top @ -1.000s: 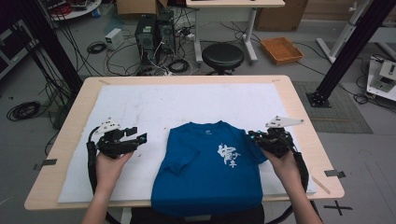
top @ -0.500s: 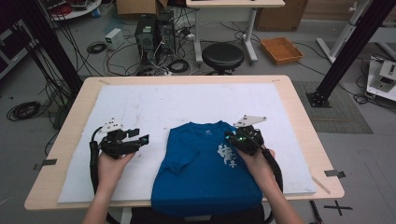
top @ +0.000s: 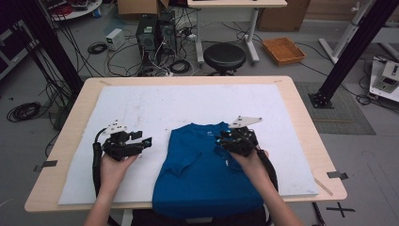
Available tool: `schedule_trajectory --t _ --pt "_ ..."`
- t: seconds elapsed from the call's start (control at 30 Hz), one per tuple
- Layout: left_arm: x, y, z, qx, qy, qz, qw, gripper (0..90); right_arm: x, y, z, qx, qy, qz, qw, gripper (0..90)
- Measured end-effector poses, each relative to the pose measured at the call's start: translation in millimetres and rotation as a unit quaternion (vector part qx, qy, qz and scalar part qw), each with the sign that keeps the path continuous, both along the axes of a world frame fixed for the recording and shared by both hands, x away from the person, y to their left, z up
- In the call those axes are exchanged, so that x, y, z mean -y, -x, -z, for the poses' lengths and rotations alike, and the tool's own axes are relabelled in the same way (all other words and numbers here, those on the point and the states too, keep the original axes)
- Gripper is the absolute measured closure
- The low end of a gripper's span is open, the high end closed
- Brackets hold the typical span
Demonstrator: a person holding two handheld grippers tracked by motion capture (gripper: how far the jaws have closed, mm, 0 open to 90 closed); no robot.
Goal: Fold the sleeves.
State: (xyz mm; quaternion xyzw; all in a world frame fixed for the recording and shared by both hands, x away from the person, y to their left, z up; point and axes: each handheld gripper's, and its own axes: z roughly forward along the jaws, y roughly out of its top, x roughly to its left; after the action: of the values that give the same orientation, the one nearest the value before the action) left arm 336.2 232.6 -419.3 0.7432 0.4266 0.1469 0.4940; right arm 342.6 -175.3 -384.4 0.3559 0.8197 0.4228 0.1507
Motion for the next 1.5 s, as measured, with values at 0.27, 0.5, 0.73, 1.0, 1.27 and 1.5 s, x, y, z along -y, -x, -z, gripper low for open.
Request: schedule_trajectory --t 0.27,0.5,0.73,1.0,1.27,1.5 --pt "2.2 -0.6 0.6 0.0 -0.002 0.0 1.0 42.5 54.6 28.0 16.3 -0.044 -0.041 0.014 0.9981 69.1" --pt "11.0 -1.1 1.3 -0.002 -0.007 0.009 0.9999 42.5 52.3 38.9 40.5 -0.087 -0.022 0.021 0.9958 69.0" --pt "11.0 -0.5 1.7 -0.004 -0.006 0.01 0.9999 42.5 43.7 41.7 44.5 -0.106 -0.017 -0.076 0.9913 73.8" --pt "10.7 -0.3 1.1 -0.001 -0.004 0.01 0.9999 42.5 57.1 44.7 33.5 -0.07 -0.039 -0.082 0.9934 71.0" --pt "16.2 -3.7 -4.1 0.008 -0.008 0.011 0.9999 42.5 81.1 15.1 19.9 -0.014 -0.082 0.039 0.9958 53.3" --pt "26.5 -15.0 -11.8 0.019 -0.003 0.009 0.9998 42.5 86.5 -12.5 10.1 0.011 -0.089 0.089 0.992 49.0"
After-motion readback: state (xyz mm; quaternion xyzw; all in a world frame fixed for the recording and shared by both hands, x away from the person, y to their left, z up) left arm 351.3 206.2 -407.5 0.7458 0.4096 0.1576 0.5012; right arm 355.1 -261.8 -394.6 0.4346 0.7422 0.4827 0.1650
